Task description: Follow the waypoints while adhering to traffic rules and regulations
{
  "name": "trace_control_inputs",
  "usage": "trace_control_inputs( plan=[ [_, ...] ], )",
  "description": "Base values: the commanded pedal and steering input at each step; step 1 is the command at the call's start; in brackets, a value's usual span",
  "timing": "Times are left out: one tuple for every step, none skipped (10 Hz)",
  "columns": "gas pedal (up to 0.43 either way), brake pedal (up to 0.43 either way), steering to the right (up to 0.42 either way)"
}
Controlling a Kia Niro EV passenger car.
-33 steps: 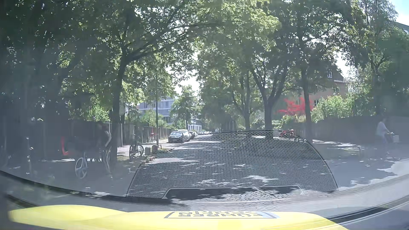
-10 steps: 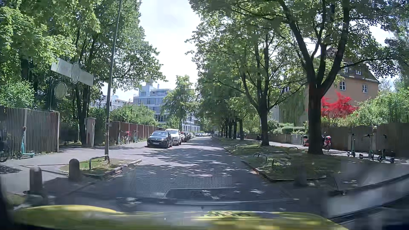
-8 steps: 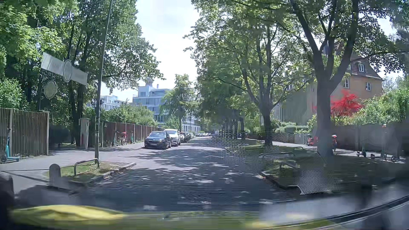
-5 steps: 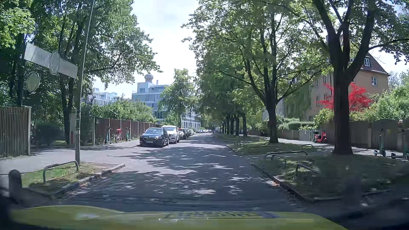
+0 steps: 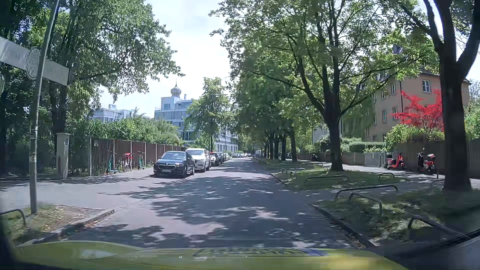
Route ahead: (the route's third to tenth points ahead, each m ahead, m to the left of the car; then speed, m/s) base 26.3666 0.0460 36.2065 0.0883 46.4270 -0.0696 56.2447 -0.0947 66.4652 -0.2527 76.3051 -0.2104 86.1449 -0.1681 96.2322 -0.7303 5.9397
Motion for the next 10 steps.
trace_control_inputs(
  plan=[
    [0.15,0.0,-0.008],
    [0.15,0.0,-0.007],
    [0.15,0.0,-0.008],
    [0.15,0.0,-0.007],
    [0.15,0.0,-0.007],
    [0.15,0.0,-0.007],
    [0.15,0.0,-0.006],
    [0.15,0.0,-0.007],
    [0.15,0.0,-0.007],
    [0.15,0.0,-0.006]
  ],
)
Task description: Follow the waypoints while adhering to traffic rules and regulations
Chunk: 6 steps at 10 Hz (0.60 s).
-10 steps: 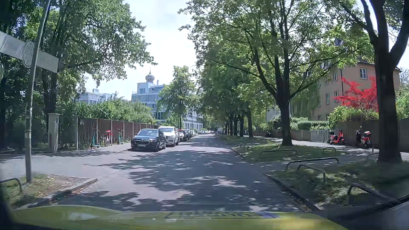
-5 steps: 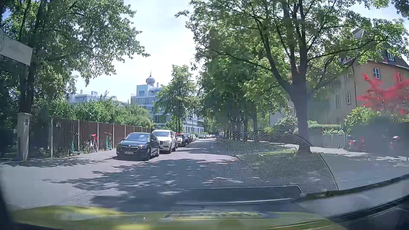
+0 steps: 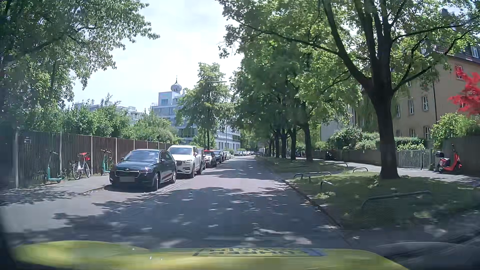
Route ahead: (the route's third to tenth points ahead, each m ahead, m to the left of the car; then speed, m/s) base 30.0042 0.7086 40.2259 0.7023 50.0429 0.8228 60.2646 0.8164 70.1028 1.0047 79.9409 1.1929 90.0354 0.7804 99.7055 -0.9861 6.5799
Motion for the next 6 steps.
trace_control_inputs(
  plan=[
    [0.15,0.0,-0.006],
    [0.15,0.0,-0.006],
    [0.157,0.0,-0.006],
    [0.157,0.0,-0.006],
    [0.157,0.0,-0.005],
    [0.157,0.0,-0.006]
  ],
)
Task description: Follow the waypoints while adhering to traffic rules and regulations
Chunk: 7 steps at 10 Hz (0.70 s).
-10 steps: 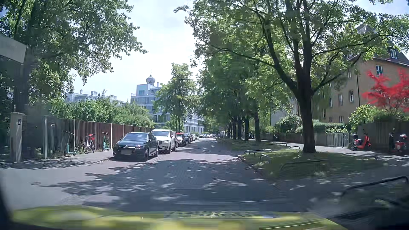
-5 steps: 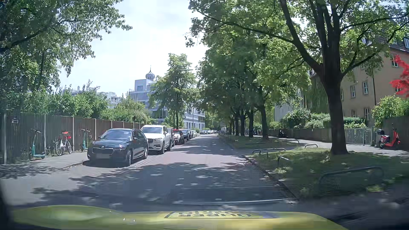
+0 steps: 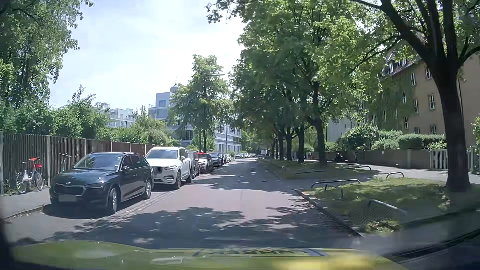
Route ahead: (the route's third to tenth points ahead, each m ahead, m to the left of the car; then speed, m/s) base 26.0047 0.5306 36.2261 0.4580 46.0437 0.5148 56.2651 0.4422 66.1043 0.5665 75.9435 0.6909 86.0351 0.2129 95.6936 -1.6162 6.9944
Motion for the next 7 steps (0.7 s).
trace_control_inputs(
  plan=[
    [0.157,0.0,-0.006],
    [0.157,0.0,-0.005],
    [0.157,0.0,-0.005],
    [0.157,0.0,-0.004],
    [0.157,0.0,-0.004],
    [0.157,0.0,-0.003],
    [0.157,0.0,-0.002]
  ],
)
